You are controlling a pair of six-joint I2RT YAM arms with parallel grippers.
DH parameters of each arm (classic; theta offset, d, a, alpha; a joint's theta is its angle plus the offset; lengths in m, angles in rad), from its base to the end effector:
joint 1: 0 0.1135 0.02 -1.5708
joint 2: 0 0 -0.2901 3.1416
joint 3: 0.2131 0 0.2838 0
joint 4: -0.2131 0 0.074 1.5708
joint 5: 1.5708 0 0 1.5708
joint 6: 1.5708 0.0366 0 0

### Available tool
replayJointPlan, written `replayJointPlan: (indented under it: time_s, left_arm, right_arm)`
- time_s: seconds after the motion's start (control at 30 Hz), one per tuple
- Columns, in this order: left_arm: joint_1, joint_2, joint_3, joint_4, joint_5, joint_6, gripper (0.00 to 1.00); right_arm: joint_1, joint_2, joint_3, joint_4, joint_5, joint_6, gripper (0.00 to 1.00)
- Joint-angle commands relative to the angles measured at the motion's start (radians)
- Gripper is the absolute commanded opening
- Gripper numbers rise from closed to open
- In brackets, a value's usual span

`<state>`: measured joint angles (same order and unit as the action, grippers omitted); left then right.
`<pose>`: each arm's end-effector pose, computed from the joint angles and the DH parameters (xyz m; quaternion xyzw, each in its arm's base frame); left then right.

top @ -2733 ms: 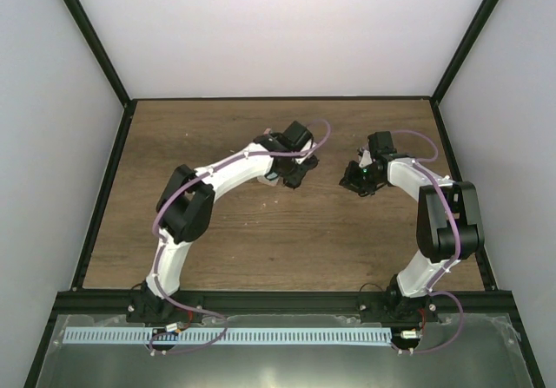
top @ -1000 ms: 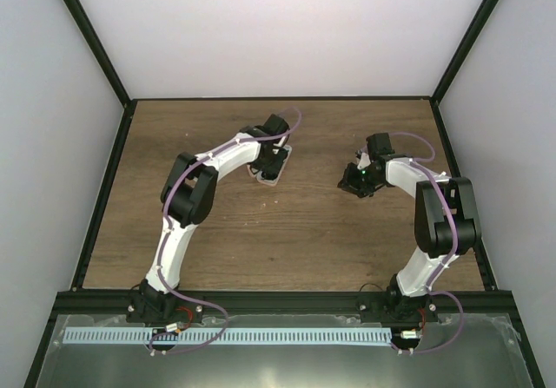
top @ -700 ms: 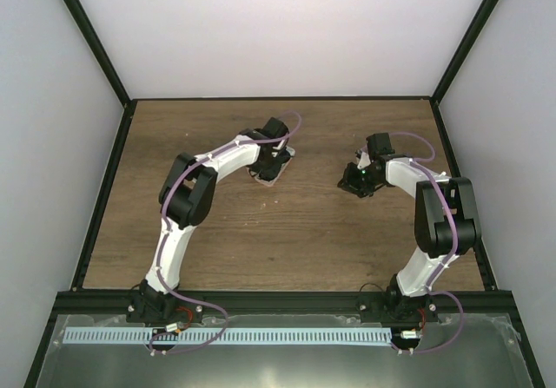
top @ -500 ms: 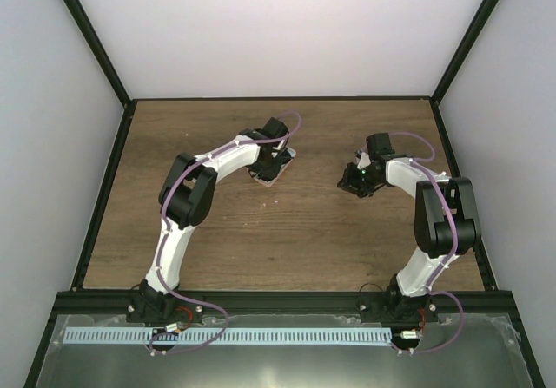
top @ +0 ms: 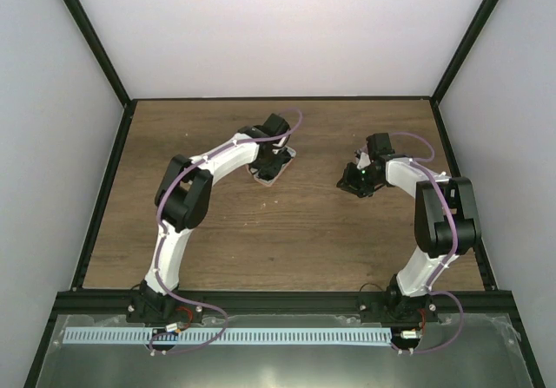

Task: Organize the sunglasses
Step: Place the sunglasses in the sunglasses case, then adjust the sunglasses in the sunglasses case.

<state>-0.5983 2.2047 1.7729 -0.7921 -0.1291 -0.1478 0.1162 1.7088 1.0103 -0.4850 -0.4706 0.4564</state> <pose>0.4211 -0.2813 0.1819 0.2087 0.9606 -0.0036 0.1835 0.3469 0.0572 0.1697 0.1173 0.9481 0.2723 0.1149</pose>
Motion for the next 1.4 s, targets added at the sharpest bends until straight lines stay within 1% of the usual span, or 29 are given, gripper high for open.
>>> replayJointPlan:
  time_s: [0.0,0.1,0.33,0.4,0.53,0.73,0.9,1.03,1.37]
  left_arm:
    - [-0.005,-0.038,0.042,-0.011,-0.005,0.007,0.45]
    - [-0.005,-0.022,0.095,-0.011,0.021,0.003,0.38]
    - [-0.008,0.07,0.257,-0.047,0.135,0.018,0.18]
    - [-0.009,0.095,0.284,-0.057,0.164,0.023,0.15]
    - [-0.009,0.13,0.297,-0.081,0.183,0.026,0.15]
    - [-0.009,0.141,0.265,-0.074,0.195,0.035,0.15]
    - [-0.009,0.16,0.266,-0.074,0.15,0.021,0.15]
    - [-0.009,0.199,0.287,-0.111,0.106,0.007,0.15]
    - [0.0,0.205,0.284,-0.118,0.026,-0.034,0.15]
  right_arm:
    - [-0.007,0.012,0.024,0.005,-0.012,-0.013,0.16]
    - [-0.007,0.011,0.023,0.005,-0.009,-0.011,0.17]
    - [-0.007,0.006,0.017,-0.001,0.002,-0.012,0.17]
    - [-0.007,0.008,0.019,-0.001,0.005,-0.012,0.16]
    - [-0.007,0.009,0.023,-0.006,0.011,-0.014,0.16]
    - [-0.007,0.022,0.029,-0.006,0.011,-0.016,0.16]
    - [-0.007,0.029,0.036,-0.006,0.009,-0.017,0.17]
    - [-0.007,0.031,0.039,-0.009,0.009,-0.021,0.16]
    - [-0.007,0.038,0.039,-0.004,-0.001,-0.022,0.17]
